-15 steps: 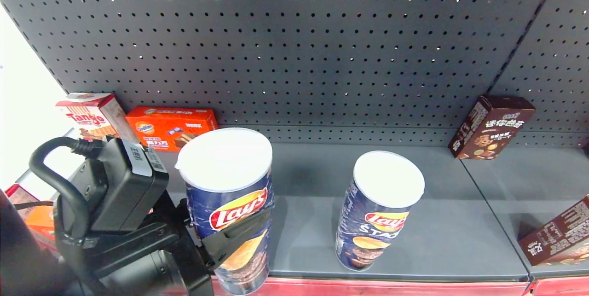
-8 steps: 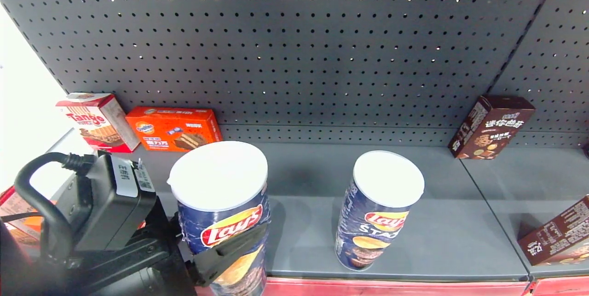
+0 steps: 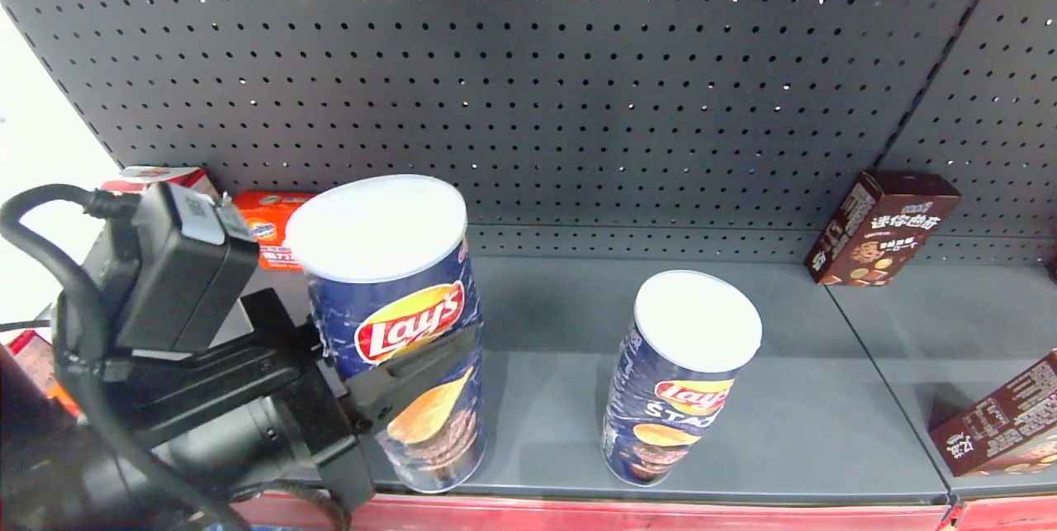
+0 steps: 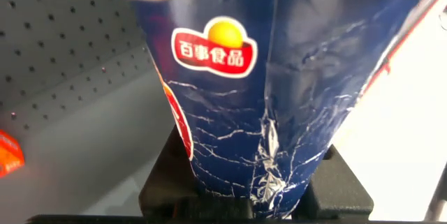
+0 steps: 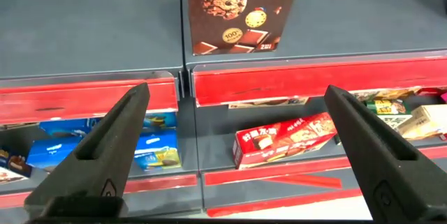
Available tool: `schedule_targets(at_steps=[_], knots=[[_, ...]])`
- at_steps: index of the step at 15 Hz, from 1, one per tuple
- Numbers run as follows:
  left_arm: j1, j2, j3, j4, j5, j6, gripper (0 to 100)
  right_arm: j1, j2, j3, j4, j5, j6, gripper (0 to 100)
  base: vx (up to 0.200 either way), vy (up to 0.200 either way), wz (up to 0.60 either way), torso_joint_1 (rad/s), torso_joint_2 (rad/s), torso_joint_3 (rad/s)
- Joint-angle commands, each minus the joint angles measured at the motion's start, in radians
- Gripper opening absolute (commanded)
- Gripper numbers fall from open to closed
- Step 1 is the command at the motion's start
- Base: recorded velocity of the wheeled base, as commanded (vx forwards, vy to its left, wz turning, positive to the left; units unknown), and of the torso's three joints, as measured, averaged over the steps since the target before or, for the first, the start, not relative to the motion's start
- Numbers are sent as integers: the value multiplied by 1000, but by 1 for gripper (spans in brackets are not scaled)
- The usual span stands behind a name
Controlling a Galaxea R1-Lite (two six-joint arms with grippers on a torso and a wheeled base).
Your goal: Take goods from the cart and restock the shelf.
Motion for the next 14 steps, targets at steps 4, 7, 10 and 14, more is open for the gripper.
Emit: schedule_targets(at_steps=[4, 7, 10, 14], knots=[[104, 252, -187, -36, -105, -56, 0, 0, 6, 0, 0, 0, 0, 100, 0, 0, 0, 0, 0, 0], [172, 379, -298, -62, -232, -45, 0, 0, 6, 0, 0, 0, 0, 100, 0, 0, 0, 0, 0, 0], [239, 511, -425, -84, -363, -28, 0, 0, 6, 0, 0, 0, 0, 100, 0, 0, 0, 0, 0, 0], [259, 679, -609, -73, -467, 30, 0, 0, 6, 0, 0, 0, 0, 100, 0, 0, 0, 0, 0, 0]])
